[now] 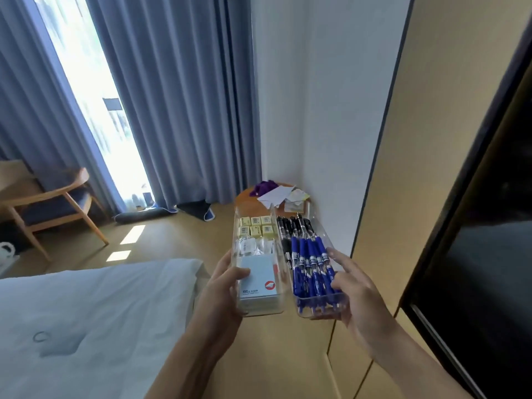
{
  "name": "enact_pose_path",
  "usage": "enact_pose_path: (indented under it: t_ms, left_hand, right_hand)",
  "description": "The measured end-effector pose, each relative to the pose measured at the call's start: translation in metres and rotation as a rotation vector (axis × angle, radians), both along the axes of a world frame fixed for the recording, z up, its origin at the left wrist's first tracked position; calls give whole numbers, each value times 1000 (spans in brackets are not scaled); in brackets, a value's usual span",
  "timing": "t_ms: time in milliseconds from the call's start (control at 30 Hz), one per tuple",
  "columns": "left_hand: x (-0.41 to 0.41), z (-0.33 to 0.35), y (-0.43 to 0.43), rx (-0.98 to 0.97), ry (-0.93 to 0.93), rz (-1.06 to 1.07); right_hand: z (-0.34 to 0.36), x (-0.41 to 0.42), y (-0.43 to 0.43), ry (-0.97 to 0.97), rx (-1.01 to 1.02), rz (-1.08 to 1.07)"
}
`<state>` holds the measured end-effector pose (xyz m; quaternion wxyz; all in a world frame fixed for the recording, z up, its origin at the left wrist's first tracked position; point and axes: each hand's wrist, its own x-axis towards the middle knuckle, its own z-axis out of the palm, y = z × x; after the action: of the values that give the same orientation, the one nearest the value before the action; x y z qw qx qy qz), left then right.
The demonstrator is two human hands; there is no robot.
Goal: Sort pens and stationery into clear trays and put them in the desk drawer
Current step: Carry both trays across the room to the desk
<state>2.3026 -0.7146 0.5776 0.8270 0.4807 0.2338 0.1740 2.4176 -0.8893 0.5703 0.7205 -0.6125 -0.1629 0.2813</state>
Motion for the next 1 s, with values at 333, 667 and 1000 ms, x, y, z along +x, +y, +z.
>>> enact_pose_path:
  t_ms: [333, 667, 1000]
  left_hand:
    - [178, 10, 158, 63, 15, 21]
    - [352, -11, 274, 76, 46, 111]
    - [451, -14, 383, 40, 43, 323]
  right_hand:
    - [4, 180, 161, -1, 33, 46]
    - [-15, 371, 297, -72, 48, 99]
    - [-16, 497, 430, 42, 43, 316]
